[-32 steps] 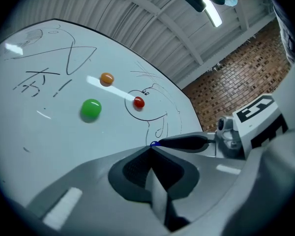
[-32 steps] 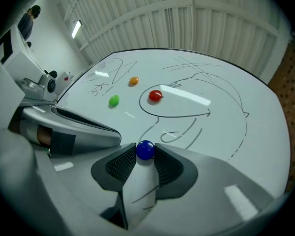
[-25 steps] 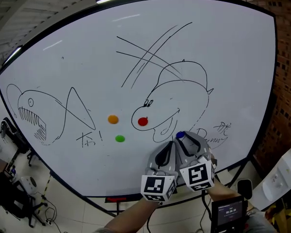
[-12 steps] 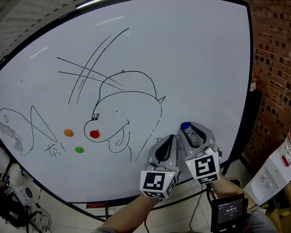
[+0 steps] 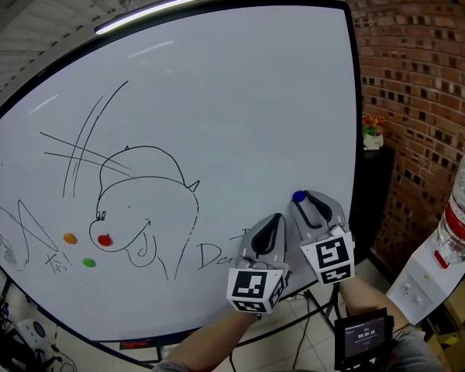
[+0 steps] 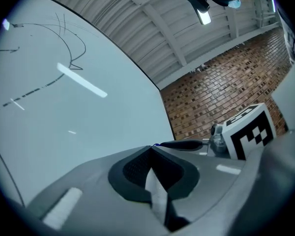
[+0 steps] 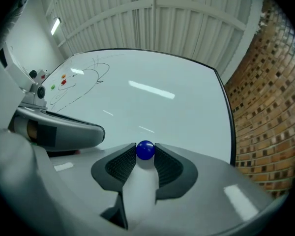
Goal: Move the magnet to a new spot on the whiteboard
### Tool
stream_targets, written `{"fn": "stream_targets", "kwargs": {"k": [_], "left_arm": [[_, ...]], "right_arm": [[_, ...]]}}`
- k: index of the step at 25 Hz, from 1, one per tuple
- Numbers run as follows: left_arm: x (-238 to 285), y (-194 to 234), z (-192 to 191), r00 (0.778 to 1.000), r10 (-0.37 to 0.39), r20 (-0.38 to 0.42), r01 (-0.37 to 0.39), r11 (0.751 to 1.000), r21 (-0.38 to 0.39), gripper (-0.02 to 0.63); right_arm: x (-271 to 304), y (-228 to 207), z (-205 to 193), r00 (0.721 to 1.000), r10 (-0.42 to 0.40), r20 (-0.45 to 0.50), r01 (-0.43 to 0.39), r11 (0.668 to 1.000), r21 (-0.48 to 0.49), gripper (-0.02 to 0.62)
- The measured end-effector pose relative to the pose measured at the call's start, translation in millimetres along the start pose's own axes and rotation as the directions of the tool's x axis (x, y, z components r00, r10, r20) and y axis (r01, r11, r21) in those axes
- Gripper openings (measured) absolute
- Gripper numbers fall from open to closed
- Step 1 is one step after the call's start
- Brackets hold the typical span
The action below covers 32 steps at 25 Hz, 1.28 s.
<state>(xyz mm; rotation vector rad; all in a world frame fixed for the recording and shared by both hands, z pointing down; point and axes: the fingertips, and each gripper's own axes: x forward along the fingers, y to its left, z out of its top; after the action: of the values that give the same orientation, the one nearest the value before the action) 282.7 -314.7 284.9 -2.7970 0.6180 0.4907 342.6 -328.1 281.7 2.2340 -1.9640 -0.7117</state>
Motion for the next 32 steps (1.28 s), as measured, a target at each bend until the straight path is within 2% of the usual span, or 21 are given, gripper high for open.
{"fn": "stream_targets", "kwargs": {"k": [8,21,32], "left_arm": [[49.7,-29.5,-9.5,0.998,-0.057,0.007,0.057,0.998,-0.011,0.000],[106.1,-61.8,-17.1,0.992,-0.129,0.014,0.129,0.989,-0.071,0.000],[119.7,-62.7,-17.5,0.993,-0.116,-0.008,0.114,0.986,-0.119,0.000]], "right_arm": [[-0.6,-71.2,-23.4,0.998,-0.063,-0.002,0.063,0.994,0.087,0.123],[-2.9,-146.6,-45.5,0.990,-0.139,-0.004,0.136,0.962,0.236,0.124],[4.3,-157.4,-55.7,0.998,-0.056,0.022,0.043,0.920,0.389,0.127]]}}
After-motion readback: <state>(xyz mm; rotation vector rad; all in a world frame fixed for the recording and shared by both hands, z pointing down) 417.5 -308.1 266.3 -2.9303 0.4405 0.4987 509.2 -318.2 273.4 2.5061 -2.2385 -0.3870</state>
